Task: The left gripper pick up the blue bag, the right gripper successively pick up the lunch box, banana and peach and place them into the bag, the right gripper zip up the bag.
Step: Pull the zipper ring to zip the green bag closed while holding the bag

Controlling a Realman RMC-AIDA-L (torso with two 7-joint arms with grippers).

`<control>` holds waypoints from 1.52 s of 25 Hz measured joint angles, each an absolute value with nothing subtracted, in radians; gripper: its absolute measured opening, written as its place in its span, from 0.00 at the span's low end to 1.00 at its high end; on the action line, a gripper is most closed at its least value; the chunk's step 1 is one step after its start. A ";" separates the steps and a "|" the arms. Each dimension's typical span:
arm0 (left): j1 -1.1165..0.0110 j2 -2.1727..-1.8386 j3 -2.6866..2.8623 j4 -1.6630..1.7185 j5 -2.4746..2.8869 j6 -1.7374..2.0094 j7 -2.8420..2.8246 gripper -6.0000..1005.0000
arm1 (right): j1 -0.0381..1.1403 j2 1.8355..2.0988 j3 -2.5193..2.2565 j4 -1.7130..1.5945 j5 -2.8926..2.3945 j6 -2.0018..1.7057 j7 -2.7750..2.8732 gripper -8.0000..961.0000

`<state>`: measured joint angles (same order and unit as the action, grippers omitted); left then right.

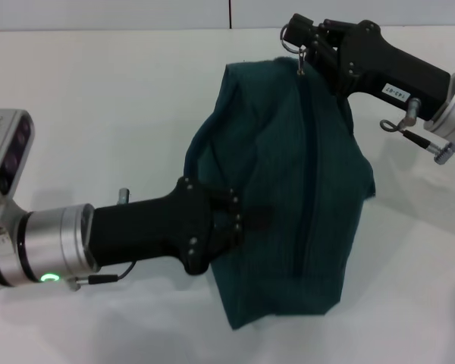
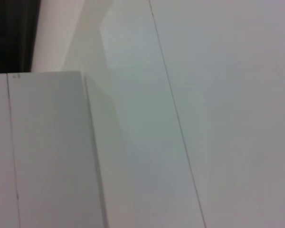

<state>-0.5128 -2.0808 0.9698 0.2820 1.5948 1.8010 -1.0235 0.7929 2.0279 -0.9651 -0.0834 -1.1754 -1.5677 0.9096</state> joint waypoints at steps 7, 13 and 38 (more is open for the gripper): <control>-0.470 -2.068 0.965 0.309 1.612 1.857 -1.025 0.10 | 0.776 2.028 -0.966 -0.123 -1.175 -1.504 0.910 0.11; -0.435 -2.054 0.918 0.311 1.602 1.848 -1.037 0.11 | 0.763 2.027 -0.961 -0.142 -1.169 -1.492 0.910 0.11; -0.423 -2.086 0.730 0.517 1.591 1.767 -1.160 0.52 | 0.671 2.028 -0.962 -0.129 -1.019 -1.566 1.272 0.12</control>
